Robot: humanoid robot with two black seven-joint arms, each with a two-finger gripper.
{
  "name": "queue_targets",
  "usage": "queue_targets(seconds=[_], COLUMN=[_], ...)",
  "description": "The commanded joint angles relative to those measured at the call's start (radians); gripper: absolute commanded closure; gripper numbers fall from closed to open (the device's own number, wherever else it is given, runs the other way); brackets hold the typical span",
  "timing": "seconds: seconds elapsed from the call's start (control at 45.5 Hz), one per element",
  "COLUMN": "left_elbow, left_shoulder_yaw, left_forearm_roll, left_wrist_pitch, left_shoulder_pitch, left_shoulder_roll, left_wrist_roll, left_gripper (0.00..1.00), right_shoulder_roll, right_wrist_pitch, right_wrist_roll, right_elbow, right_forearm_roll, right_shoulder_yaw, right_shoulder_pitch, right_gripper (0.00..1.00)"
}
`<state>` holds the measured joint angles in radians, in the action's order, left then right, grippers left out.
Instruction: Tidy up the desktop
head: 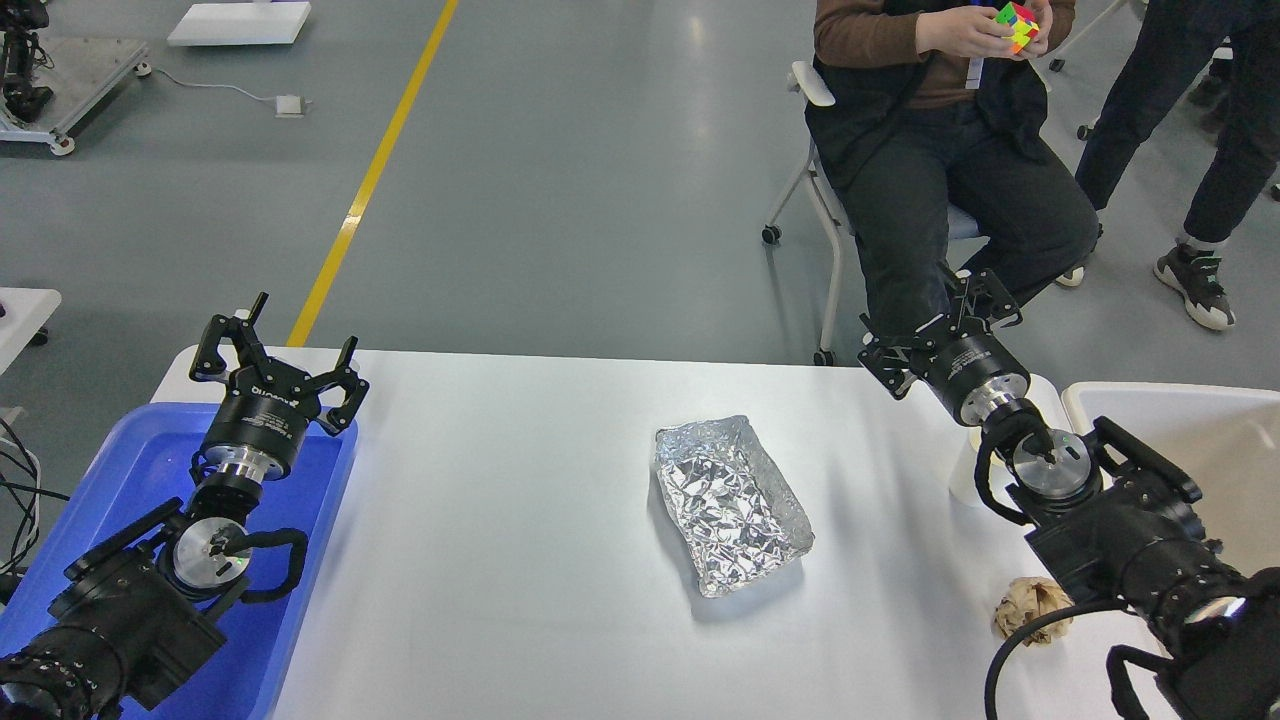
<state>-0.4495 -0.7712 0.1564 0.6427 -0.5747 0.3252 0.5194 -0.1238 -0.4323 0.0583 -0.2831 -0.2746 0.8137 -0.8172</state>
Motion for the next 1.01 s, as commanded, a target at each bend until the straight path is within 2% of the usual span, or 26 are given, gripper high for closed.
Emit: queue_targets(seconds=[0.0,0.505,0.615,0.812,0.988], left_elbow=[0.000,0.000,0.000,0.000,0.000], left_shoulder_yaw=[0.000,0.000,0.000,0.000,0.000], left_forearm_roll=[-0.001,0.000,0.000,0.000,0.000], left_wrist_pitch=[0.000,0.000,-0.001,-0.002,-0.001], left_shoulder_pitch=[0.001,-0.001,0.001,0.000,0.000], left_shoulder_roll=[0.000,0.000,0.000,0.000,0.000], left_wrist_roll=[-0.001,0.001,-0.001,0.001,-0.001], left_gripper=[0.00,0.00,0.00,0.00,0.00], right_shoulder_roll=[0.000,-0.008,-0.022,-0.131,-0.175], right_wrist_pitch=[-0.003,-0.008,-0.029,-0.034,-0.023], right_wrist_roll=[0.000,0.000,0.000,0.002,0.002], right_elbow=[-0.001,-0.017,-0.073,-0.261,-0.336], right_forearm_roll=[0.000,0.014,0.015,0.040,0.230], right_shoulder_yaw=[-0.002,-0.015,-0.022,-0.037,-0.061], right_shoulder_pitch=[0.003,0.006,0.018,0.046,0.046], right_gripper=[0.00,0.00,0.00,0.00,0.00])
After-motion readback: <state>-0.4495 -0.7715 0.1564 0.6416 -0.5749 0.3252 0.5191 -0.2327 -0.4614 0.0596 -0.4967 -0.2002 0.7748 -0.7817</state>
